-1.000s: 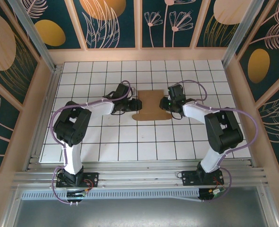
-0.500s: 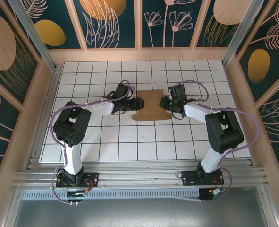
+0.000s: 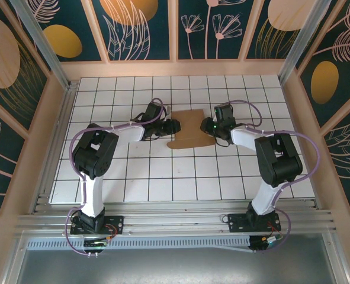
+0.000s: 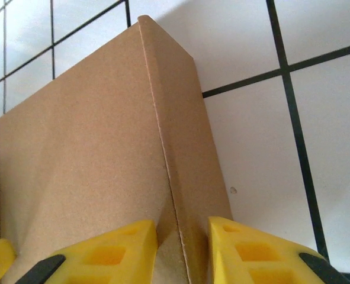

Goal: Fold the paper box

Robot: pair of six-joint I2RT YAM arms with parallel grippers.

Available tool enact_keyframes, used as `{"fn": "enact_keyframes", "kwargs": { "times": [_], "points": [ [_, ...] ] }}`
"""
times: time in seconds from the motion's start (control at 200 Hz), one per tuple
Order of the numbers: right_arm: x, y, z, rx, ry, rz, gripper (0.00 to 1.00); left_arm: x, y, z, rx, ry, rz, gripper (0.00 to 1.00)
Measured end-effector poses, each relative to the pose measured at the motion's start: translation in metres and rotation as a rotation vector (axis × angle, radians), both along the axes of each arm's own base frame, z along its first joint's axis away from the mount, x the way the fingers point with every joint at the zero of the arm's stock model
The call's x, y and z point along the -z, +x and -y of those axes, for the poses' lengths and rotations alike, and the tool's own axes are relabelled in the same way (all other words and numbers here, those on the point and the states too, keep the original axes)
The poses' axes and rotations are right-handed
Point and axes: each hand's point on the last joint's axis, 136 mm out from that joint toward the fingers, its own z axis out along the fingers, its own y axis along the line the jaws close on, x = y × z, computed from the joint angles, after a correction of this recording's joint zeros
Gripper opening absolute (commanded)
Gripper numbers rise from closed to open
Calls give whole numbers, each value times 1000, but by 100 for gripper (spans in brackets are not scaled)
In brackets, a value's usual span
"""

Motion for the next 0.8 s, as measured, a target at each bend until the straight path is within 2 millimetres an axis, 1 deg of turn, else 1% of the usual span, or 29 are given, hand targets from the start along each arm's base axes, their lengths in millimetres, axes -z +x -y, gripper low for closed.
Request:
{"fn": "enact_keyframes", "kwargs": {
  "times": [0.06, 0.1, 0.195, 0.285, 0.32, 0.38, 0.43, 0.491, 0.526, 0.601, 0.656, 0.716, 0.801],
  "points": [
    [1, 1, 2, -8, 31, 5, 29, -7, -1, 1, -2, -9, 7, 64],
    [1, 1, 3, -16, 58, 7, 29, -16, -1, 1, -4, -11, 26, 67],
    [4, 0, 7, -41, 142, 7, 29, -51, -2, -6, -30, -29, 95, 70],
    [5, 1, 15, -57, 213, 7, 29, -90, 1, -22, -73, -87, 162, 74],
    [4, 2, 18, -62, 234, 8, 29, -100, 5, -30, -95, -114, 179, 75],
    [5, 3, 23, -69, 267, 7, 29, -108, 12, -41, -120, -161, 187, 77],
    [6, 4, 26, -75, 292, 4, 29, -105, 19, -49, -139, -188, 172, 79],
    [7, 4, 28, -82, 315, -2, 29, -94, 23, -49, -139, -222, 140, 81],
    [7, 4, 29, -84, 321, -4, 29, -83, 23, -46, -132, -243, 109, 83],
    [6, 4, 29, -89, 327, -4, 29, -61, 14, -36, -105, -294, 38, 86],
    [6, 3, 28, -90, 328, -4, 29, -51, 9, -28, -82, -326, -2, 88],
    [6, 4, 28, -90, 328, -3, 29, -48, 6, -18, -59, -359, -20, 90],
    [6, 3, 28, -91, 328, -3, 29, -53, 3, -4, -32, -404, -24, 90]
  ]
}}
